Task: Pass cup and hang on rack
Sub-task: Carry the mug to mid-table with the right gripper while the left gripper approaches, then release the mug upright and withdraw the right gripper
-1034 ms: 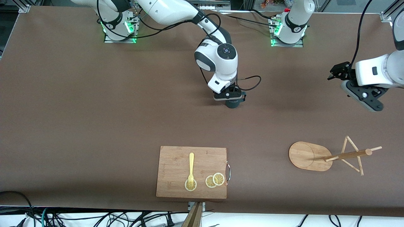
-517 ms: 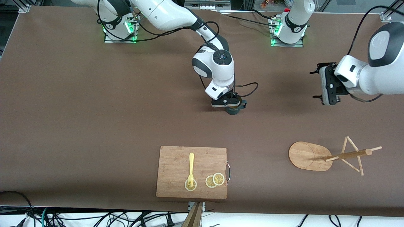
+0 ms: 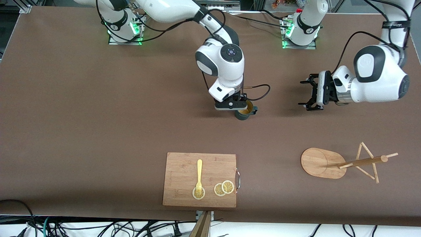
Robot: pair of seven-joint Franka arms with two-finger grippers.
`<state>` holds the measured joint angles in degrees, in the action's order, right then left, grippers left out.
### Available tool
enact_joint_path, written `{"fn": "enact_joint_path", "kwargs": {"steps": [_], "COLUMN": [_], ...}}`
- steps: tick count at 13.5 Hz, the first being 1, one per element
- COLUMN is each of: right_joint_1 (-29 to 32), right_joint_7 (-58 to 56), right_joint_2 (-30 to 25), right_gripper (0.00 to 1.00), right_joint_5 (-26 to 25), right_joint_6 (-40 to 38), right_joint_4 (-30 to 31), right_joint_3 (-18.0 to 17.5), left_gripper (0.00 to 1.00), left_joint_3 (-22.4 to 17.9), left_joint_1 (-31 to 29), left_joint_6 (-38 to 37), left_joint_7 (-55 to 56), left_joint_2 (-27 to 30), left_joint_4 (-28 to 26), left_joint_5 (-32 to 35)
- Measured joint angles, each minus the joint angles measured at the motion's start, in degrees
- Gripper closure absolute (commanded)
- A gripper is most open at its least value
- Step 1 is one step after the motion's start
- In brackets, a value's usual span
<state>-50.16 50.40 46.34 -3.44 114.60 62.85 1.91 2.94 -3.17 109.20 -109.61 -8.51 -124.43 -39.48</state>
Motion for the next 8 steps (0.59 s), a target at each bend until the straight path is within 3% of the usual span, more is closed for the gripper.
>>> {"fn": "enact_joint_path", "kwargs": {"steps": [5, 8], "right_joint_1": [11.5, 18.4], "right_joint_7": [-6.6, -8.9], "right_joint_2": [-12.6, -20.3], "right_gripper": [0.0, 0.0], "right_joint_5": [0.3, 3.0], "right_joint_6": [-11.7, -14.7], "right_joint_4": [3.4, 7.7], "right_joint_3": [0.4, 0.5], "left_gripper": [0.0, 0.0], "left_joint_3": [0.6, 0.9], "left_joint_1": [2.8, 5.2], "left_joint_6": [8.3, 11.6], "left_joint_7": [-14.1, -28.4], "left_joint_2": [-0.6, -5.4], "left_joint_4": [-9.8, -13.2], "left_joint_5": [-19.4, -35.6]}}
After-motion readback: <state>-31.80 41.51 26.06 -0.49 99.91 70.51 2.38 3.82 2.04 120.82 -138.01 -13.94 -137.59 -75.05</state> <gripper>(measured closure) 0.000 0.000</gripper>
